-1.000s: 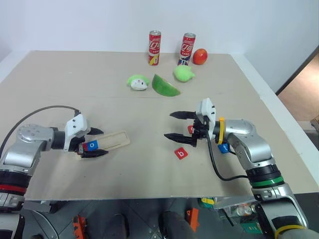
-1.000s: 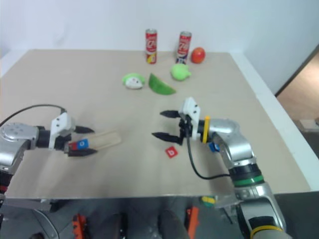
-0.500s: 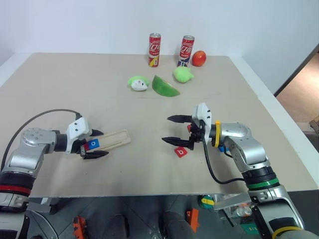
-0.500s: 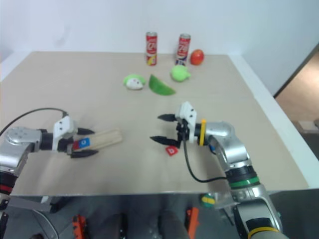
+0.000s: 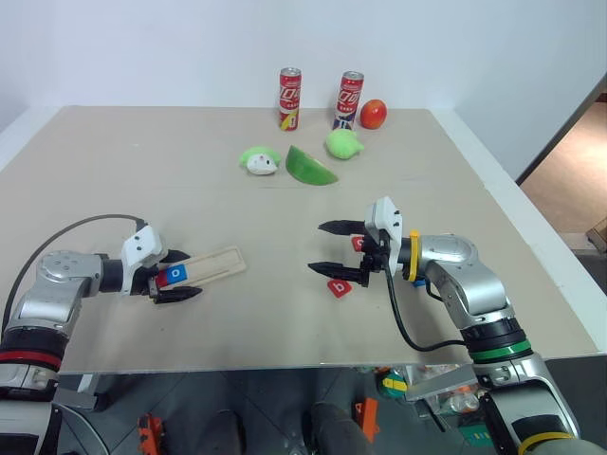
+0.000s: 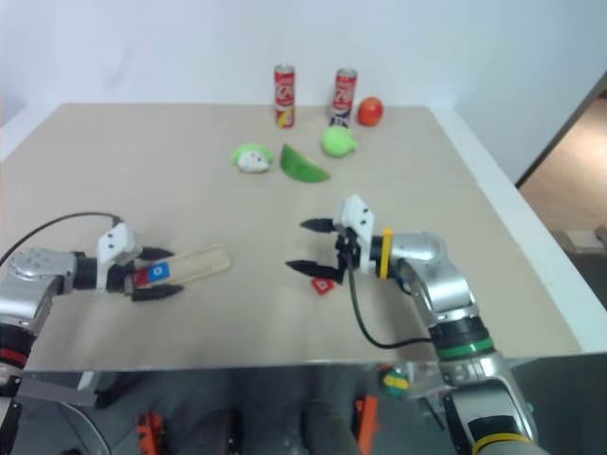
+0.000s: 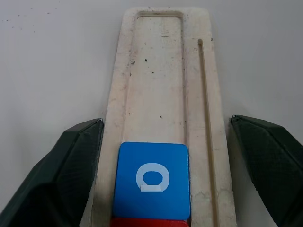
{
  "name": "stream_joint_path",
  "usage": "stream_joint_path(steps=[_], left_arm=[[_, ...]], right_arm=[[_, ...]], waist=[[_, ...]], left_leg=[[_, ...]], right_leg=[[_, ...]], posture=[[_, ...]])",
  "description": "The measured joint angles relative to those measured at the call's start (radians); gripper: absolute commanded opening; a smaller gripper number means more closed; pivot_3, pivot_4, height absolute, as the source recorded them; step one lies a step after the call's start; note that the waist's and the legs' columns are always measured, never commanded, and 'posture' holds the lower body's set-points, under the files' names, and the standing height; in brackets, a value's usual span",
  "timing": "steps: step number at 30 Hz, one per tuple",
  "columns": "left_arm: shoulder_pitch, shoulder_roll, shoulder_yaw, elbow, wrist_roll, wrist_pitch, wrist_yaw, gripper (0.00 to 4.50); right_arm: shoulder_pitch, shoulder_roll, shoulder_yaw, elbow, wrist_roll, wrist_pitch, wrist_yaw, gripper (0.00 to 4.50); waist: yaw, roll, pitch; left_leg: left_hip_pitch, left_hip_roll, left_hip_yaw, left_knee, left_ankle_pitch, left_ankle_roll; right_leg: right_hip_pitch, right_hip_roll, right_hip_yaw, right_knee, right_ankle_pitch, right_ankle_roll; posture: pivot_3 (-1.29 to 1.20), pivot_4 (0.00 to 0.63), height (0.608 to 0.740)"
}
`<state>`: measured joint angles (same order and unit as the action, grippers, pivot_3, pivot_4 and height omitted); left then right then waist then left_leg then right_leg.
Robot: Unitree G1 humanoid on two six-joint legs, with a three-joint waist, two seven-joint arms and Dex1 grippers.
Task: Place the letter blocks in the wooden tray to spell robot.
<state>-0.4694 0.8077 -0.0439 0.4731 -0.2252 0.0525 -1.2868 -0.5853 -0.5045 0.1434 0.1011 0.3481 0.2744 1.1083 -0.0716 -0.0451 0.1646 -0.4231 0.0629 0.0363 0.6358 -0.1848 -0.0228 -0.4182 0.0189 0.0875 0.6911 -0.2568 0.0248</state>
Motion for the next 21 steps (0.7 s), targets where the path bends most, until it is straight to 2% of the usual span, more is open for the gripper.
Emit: stream_joint_path(steps=[1, 2, 6, 9, 13, 18, 21], left_arm=[[0.001, -0.001, -0.001, 0.000, 0.002, -0.012, -0.002, 3.30], [0.001, -0.001, -0.001, -0.001, 0.005, -0.017, -0.001, 3.20], [0.025, -0.001, -0.005, -0.096, 0.029, -0.011, 0.015, 3.20], [0.034, -0.024, -0.064, -0.229, 0.034, 0.034, 0.012, 3.20], [-0.002, -0.091, -0.161, -0.335, 0.061, 0.092, 0.009, 3.20], [-0.104, -0.177, -0.252, -0.321, 0.108, 0.105, 0.006, 3.20], [-0.174, -0.236, -0.290, -0.240, 0.138, 0.081, 0.005, 3.20]], right_arm=[[0.000, 0.000, 0.000, -0.001, 0.000, 0.001, 0.000, 4.50], [0.001, 0.000, 0.000, -0.004, 0.000, 0.002, -0.001, 4.50], [0.022, -0.018, -0.003, -0.039, 0.001, 0.010, -0.004, 4.50], [0.028, -0.037, -0.005, -0.057, 0.004, 0.021, 0.001, 4.50], [0.048, -0.118, -0.036, -0.075, 0.021, 0.033, 0.041, 4.50], [0.079, -0.176, -0.047, -0.047, 0.015, 0.007, 0.079, 4.50], [0.092, -0.192, -0.059, -0.027, 0.008, -0.005, 0.087, 4.50]], waist=[[0.000, 0.000, 0.000], [0.001, 0.000, 0.000], [0.003, 0.000, 0.000], [0.011, 0.001, 0.000], [0.028, 0.001, 0.000], [0.028, 0.001, 0.000], [0.025, 0.001, 0.000]], left_leg=[[0.000, 0.000, 0.000, 0.000, 0.000, 0.000], [0.000, 0.000, 0.000, 0.000, 0.000, 0.000], [-0.001, 0.000, 0.000, 0.000, 0.000, 0.000], [-0.002, -0.003, 0.000, 0.000, 0.000, 0.000], [-0.004, -0.005, 0.000, 0.000, 0.000, -0.001], [-0.005, -0.007, -0.001, 0.000, 0.000, 0.000], [-0.005, -0.006, -0.001, 0.000, 0.000, 0.000]], right_leg=[[0.000, 0.000, 0.000, 0.000, 0.000, 0.000], [0.000, 0.000, 0.000, 0.000, 0.000, 0.000], [0.000, -0.001, 0.000, 0.000, -0.001, 0.000], [0.000, -0.002, 0.002, 0.000, -0.002, 0.002], [-0.001, -0.002, 0.005, -0.001, -0.004, 0.007], [-0.001, -0.002, 0.006, -0.002, -0.003, 0.008], [-0.001, -0.001, 0.007, -0.002, -0.002, 0.008]], posture=[[0.00, 0.150, 0.740], [0.00, 0.150, 0.740], [0.00, 0.150, 0.740], [0.00, 0.150, 0.740], [0.00, 0.150, 0.740], [0.00, 0.150, 0.740], [0.00, 0.150, 0.740]])
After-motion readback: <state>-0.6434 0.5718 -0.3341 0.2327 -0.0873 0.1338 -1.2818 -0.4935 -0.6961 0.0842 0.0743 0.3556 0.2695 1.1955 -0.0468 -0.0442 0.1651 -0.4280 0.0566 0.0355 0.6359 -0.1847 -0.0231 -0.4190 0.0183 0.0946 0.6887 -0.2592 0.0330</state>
